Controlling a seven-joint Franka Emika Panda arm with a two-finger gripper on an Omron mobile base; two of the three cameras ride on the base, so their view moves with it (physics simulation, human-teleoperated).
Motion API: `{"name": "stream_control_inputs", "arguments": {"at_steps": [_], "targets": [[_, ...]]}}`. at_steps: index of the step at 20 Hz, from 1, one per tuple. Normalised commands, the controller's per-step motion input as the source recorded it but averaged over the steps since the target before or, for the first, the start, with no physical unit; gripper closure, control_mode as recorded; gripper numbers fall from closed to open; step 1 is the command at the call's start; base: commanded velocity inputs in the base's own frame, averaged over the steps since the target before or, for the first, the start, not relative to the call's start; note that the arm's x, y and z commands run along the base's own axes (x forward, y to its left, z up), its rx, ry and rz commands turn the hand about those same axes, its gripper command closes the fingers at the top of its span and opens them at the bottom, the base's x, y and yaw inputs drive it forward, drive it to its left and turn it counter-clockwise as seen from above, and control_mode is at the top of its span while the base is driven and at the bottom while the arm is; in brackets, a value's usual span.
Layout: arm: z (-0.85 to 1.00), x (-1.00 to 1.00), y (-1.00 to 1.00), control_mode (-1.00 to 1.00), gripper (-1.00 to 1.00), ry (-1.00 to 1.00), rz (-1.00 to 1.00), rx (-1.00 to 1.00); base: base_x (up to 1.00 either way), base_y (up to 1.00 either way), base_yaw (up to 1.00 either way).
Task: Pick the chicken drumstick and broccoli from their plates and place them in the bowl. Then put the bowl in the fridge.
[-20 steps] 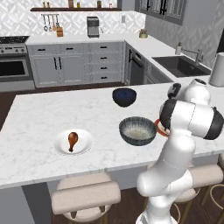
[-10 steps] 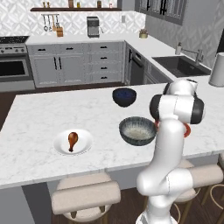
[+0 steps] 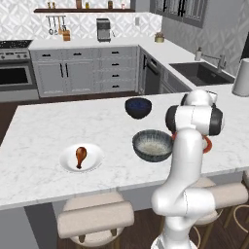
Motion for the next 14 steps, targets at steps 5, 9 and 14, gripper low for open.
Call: {"name": "stream_control_inputs", "arguments": {"at_steps": [5,9,14], "targets": [[-0.15,0.0,0.2,-1.0,1.0,-0.02,0.0,0.0,0.0,0.0,0.0],[0.0,0.0,0.28,-1.0,1.0,0.0,-0.01,0.0,0.0,0.0,0.0],[0.28,-0.04,0.37,-1.0,1.0,0.0,-0.03,-0.05,0.0,0.0,0.0]]}}
